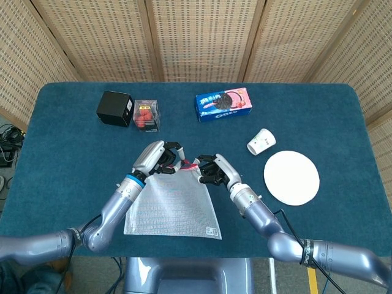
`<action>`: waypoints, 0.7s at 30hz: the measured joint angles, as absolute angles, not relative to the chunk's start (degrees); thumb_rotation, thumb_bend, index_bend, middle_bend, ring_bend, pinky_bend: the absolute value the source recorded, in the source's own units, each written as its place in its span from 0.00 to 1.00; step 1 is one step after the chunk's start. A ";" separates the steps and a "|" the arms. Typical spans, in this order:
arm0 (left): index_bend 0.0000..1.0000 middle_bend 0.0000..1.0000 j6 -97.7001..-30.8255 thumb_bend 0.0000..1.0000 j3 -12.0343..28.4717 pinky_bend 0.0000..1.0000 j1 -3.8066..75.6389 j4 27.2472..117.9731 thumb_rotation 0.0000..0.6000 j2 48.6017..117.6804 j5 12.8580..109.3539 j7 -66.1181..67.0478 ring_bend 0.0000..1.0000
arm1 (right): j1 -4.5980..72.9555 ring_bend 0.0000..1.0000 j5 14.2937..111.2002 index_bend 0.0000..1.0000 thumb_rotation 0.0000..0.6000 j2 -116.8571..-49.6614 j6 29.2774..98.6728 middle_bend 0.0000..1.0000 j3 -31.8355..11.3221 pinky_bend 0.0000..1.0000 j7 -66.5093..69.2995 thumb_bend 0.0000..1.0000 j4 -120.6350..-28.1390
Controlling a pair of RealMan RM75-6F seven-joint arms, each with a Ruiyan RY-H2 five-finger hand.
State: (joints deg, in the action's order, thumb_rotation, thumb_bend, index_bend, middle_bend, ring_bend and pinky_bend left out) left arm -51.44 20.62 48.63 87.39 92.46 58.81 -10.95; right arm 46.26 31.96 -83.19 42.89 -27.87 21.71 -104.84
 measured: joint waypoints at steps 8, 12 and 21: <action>0.85 0.93 -51.02 0.87 20.65 1.00 48.48 86.41 1.00 92.31 58.61 -11.31 0.95 | 45.48 0.89 32.78 0.68 1.00 -81.87 42.70 0.94 -29.50 0.99 23.65 0.90 -106.00; 0.85 0.93 -50.78 0.87 20.60 1.00 48.30 86.00 1.00 92.22 58.40 -11.62 0.95 | 45.21 0.89 32.71 0.68 1.00 -81.14 42.66 0.94 -30.17 0.99 24.55 0.90 -106.71; 0.85 0.93 -50.43 0.87 20.60 1.00 47.81 85.56 1.00 91.55 58.46 -12.39 0.95 | 44.82 0.89 32.22 0.69 1.00 -79.79 42.66 0.94 -31.20 0.99 26.01 0.90 -107.59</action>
